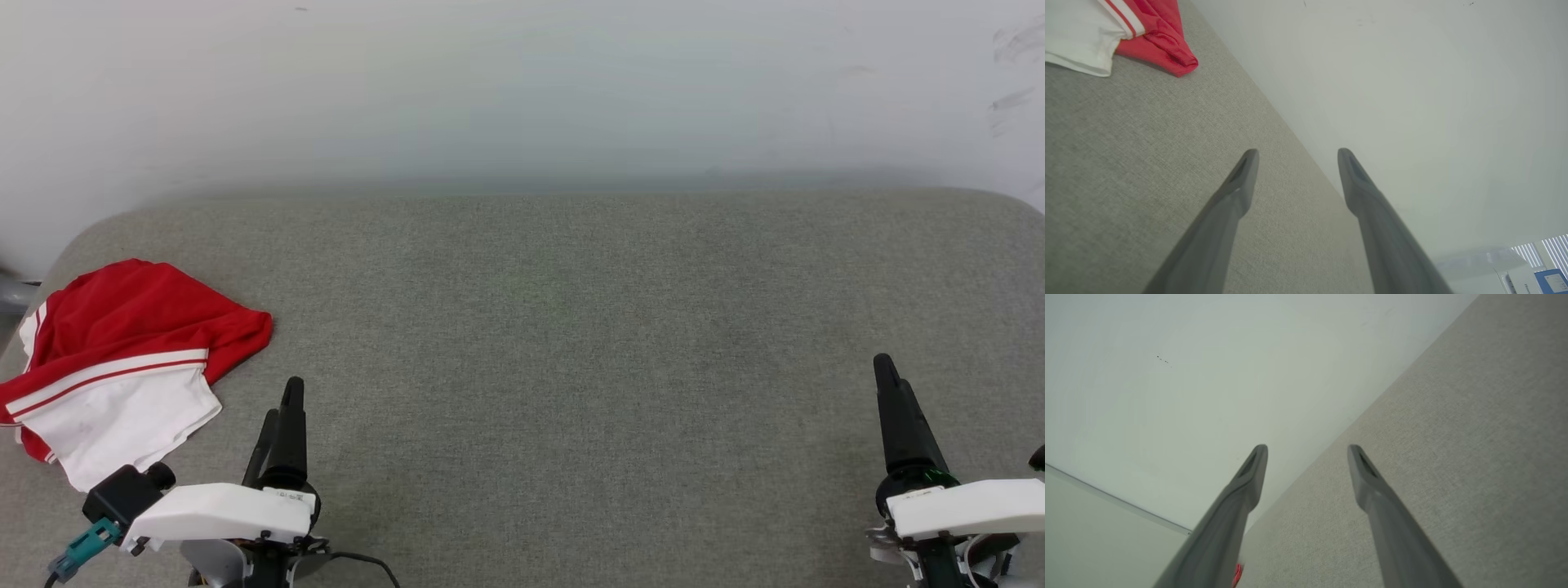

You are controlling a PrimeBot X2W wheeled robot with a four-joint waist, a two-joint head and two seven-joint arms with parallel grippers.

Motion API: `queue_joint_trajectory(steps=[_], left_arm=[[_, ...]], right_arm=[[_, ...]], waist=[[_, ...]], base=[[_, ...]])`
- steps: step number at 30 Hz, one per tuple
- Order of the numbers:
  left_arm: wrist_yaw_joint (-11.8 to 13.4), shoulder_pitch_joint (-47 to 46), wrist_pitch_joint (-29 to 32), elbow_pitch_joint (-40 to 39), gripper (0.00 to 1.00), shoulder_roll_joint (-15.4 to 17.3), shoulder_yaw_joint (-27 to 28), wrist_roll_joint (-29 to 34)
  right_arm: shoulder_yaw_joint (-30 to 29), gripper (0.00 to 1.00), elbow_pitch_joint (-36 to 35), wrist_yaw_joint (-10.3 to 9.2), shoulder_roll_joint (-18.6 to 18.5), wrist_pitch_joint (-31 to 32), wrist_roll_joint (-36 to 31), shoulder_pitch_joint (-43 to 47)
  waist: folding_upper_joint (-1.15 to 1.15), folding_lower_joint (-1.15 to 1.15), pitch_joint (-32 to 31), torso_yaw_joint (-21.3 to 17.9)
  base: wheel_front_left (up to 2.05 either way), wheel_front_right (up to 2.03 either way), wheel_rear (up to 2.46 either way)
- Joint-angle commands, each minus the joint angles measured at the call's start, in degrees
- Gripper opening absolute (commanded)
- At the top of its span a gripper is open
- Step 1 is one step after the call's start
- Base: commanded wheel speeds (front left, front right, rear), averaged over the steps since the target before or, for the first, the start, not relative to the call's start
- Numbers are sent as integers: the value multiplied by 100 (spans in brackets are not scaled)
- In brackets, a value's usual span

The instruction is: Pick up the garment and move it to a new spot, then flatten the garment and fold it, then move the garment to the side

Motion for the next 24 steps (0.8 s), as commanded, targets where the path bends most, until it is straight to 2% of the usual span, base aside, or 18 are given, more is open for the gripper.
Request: queue_joint_trajectory(steps=[1,16,17,24], left_arm=[[48,-25,-69,-139,100,19,-51,290],[367,33,-365,-315,100,56,-372,1874],[572,54,-508,-392,100,125,-547,2489],[770,67,-655,-466,100,196,-748,3092]], right_arm=[[40,100,-165,1,-6,-70,-297,-38],[188,100,-317,1,-5,-368,-1783,80],[211,100,-368,1,-5,-507,-2399,126],[233,100,-431,1,-4,-654,-2999,168]], waist=[[0,0,1,0],[0,0,10,11],[0,0,19,17],[0,0,31,20]], base=[[0,0,0],[0,0,0],[0,0,0],[0,0,0]])
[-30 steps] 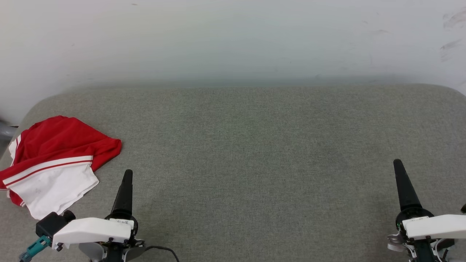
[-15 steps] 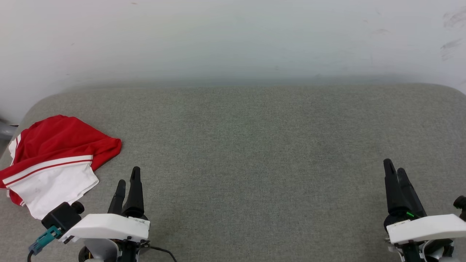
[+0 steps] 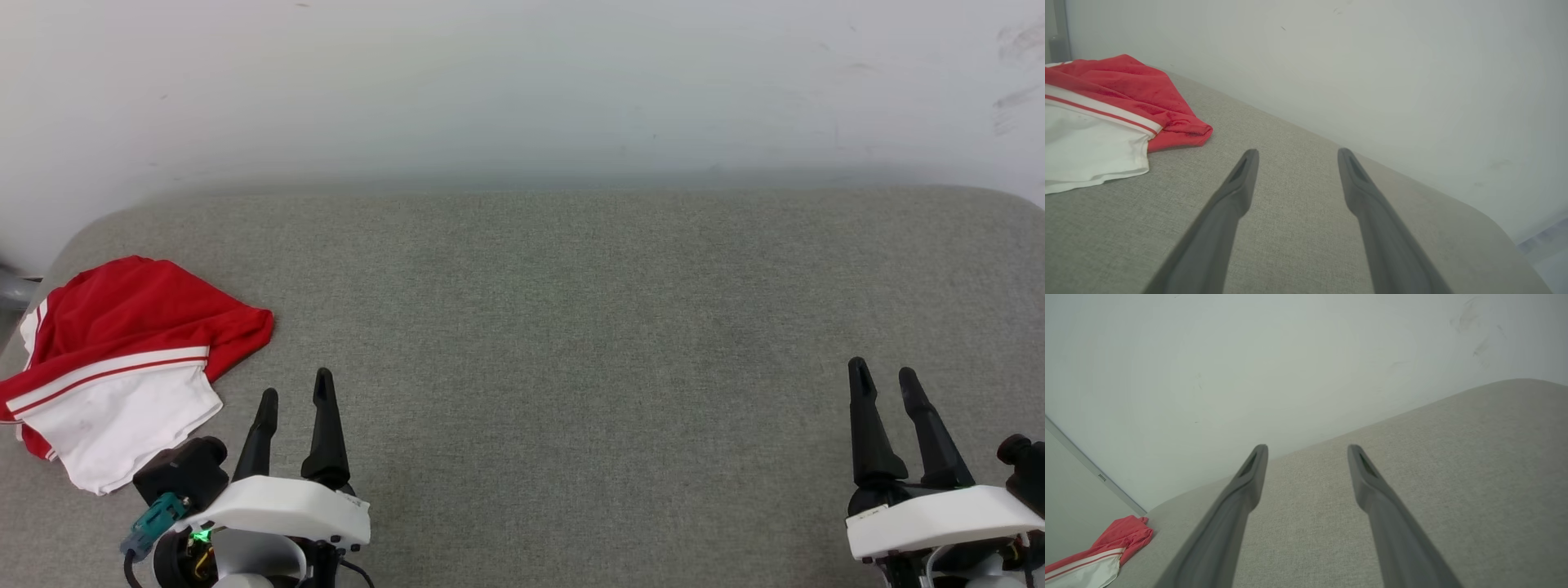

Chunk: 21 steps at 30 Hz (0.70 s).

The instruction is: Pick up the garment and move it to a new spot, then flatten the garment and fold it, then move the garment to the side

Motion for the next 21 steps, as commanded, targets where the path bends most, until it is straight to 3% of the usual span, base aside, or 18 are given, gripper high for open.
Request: queue_joint_trajectory(steps=[1,21], left_arm=[[63,-4,-71,-106,100,51,-50,203],[376,-18,-367,-286,100,163,-349,1391]], right_arm=[[12,100,-101,1,-3,-65,-208,12],[9,100,-294,0,-2,-363,-1445,45]], waist=[[0,0,1,0],[0,0,82,8]], base=[[0,0,0],[0,0,0]])
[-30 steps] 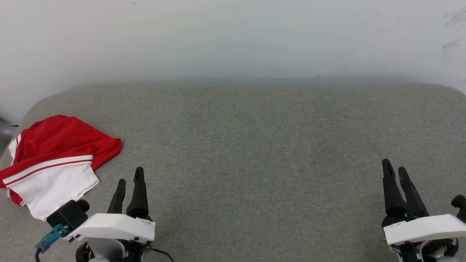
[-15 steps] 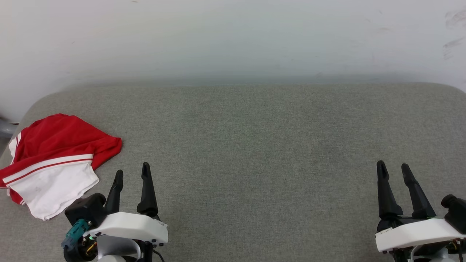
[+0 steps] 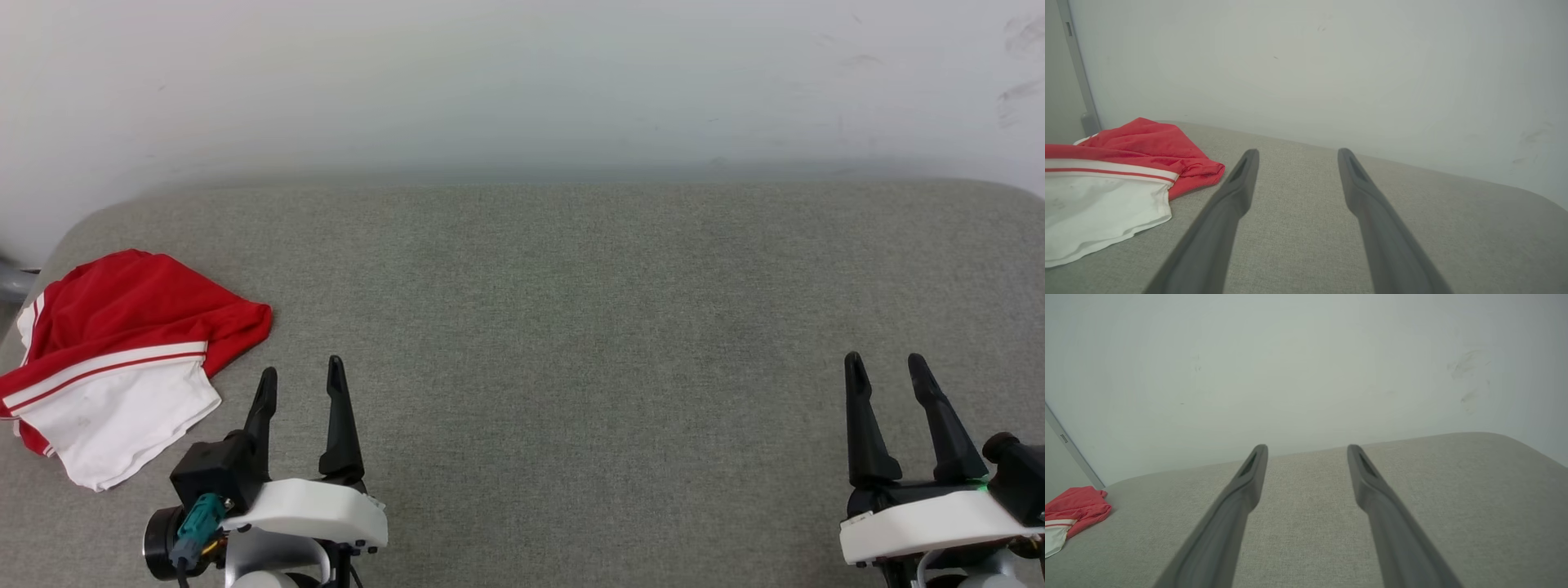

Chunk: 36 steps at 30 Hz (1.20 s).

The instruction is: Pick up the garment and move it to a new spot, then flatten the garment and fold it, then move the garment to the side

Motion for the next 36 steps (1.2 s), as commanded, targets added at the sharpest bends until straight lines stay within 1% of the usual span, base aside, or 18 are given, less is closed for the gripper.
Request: queue_joint_trajectory(steps=[1,7,11,24,30,33,36], left_arm=[[33,-25,-48,-75,100,43,-18,134],[59,-14,-120,-128,100,51,-44,421],[17,9,-192,-175,100,47,-72,686],[-246,77,-335,-151,100,-40,-25,1144],[-330,105,-401,-123,100,-117,52,1363],[-413,118,-450,-104,100,-155,110,1537],[-465,130,-450,-50,100,-179,156,1509]], right_arm=[[-3,100,-81,-1,-2,-57,-113,-10],[-3,100,-149,-1,-2,-133,-388,3],[-20,100,-198,-1,-2,-213,-626,24],[25,100,-293,-2,0,-344,-995,83],[15,100,-283,-3,0,-410,-957,99],[9,100,-233,-3,0,-457,-899,103],[13,100,-183,-3,1,-455,-816,104]], waist=[[0,0,3,0],[0,0,24,3],[0,0,50,4],[0,0,90,12],[0,0,102,14],[0,0,114,24],[0,0,104,34]], base=[[0,0,0],[0,0,0],[0,0,0],[0,0,0],[0,0,0],[0,0,0],[0,0,0]])
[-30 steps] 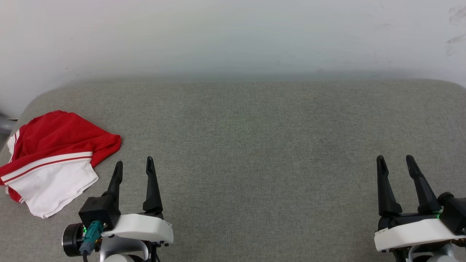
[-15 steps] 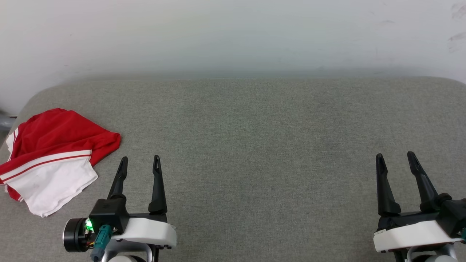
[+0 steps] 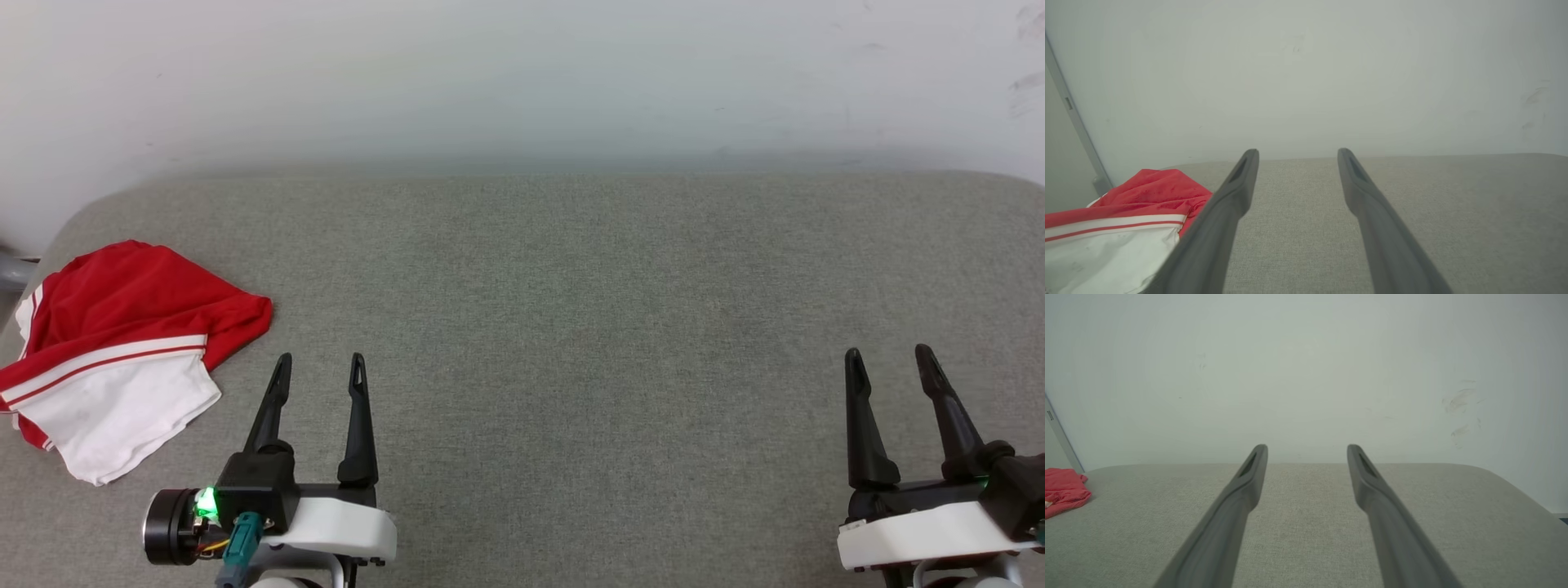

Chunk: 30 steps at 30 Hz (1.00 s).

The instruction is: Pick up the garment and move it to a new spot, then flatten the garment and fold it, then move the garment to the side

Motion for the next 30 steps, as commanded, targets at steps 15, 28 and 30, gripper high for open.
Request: queue_joint_trajectory(steps=[15,28,30], left_arm=[[-194,82,-25,148,100,-59,169,-27],[-188,4,-25,159,100,-67,250,-18],[-176,-20,-25,160,100,-67,270,-31]], right_arm=[[55,100,155,-4,3,-14,233,47],[76,100,131,-4,3,-14,230,23],[89,100,126,-4,3,-14,216,15]], waist=[[0,0,-30,9],[0,0,47,143],[0,0,64,210]], base=[[0,0,0],[0,0,0],[0,0,0]])
